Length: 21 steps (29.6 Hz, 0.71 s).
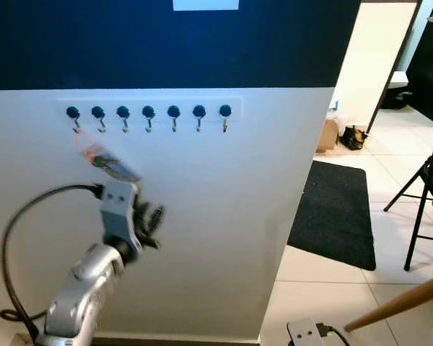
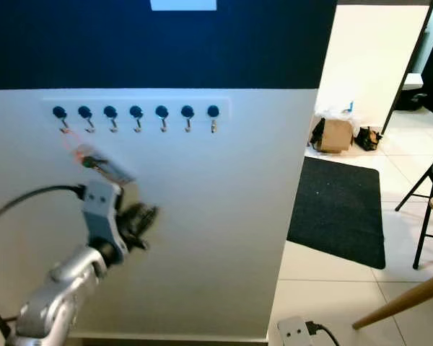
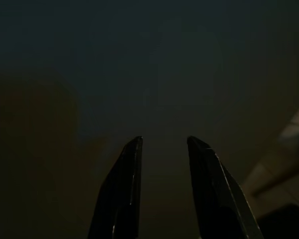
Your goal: Hang keys on a hook
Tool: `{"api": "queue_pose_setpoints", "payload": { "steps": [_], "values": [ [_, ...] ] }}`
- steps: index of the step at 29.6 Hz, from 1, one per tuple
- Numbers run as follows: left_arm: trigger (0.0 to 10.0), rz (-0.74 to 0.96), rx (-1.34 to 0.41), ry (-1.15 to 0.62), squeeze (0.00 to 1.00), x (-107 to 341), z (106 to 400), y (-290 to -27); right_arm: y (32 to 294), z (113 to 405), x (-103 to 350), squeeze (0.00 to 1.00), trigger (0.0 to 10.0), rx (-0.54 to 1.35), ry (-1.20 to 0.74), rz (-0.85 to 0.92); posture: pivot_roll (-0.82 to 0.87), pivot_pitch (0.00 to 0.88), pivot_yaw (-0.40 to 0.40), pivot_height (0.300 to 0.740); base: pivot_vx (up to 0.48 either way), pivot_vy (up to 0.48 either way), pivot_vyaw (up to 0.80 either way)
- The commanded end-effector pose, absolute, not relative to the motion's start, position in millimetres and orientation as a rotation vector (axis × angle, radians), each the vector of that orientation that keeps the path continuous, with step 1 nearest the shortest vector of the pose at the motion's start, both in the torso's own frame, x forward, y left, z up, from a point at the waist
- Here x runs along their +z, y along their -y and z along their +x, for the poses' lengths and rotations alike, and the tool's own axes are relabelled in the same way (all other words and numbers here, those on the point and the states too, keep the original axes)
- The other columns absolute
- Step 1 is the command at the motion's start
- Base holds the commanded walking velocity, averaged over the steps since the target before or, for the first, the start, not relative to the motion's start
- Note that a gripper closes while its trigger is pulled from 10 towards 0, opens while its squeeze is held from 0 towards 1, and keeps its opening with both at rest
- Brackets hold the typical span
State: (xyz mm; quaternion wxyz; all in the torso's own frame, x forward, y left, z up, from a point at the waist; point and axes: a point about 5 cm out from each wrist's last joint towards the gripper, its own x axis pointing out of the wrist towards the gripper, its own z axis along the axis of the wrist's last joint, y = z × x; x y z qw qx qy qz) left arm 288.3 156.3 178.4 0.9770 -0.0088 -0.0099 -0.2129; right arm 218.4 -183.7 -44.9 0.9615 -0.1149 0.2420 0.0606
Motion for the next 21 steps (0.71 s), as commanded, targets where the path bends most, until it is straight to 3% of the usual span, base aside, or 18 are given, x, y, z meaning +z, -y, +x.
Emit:
{"api": "queue_pose_setpoints", "payload": {
  "steps": [1, 14, 21],
  "values": [
    [10.0, 0.016, -0.368, -0.011, 0.00, 171, 286, -167, 182, 212, -50, 0.00, 10.0, 0.132, -0.521, -0.240, 0.08, 0.128, 0.050, 0.740, 0.000, 0.000, 0.00],
    [10.0, 0.035, -0.127, -0.106, 0.00, 138, 280, -198, 182, 211, -51, 0.00, 10.0, 0.133, -0.522, -0.242, 0.09, 0.128, 0.052, 0.740, 0.000, 0.000, 0.00],
    [10.0, 0.018, -0.149, -0.336, 0.00, 73, 260, -191, 181, 214, -48, 0.00, 10.0, 0.122, -0.499, -0.231, 0.08, 0.126, 0.061, 0.740, 0.000, 0.000, 0.00]
  ]
}}
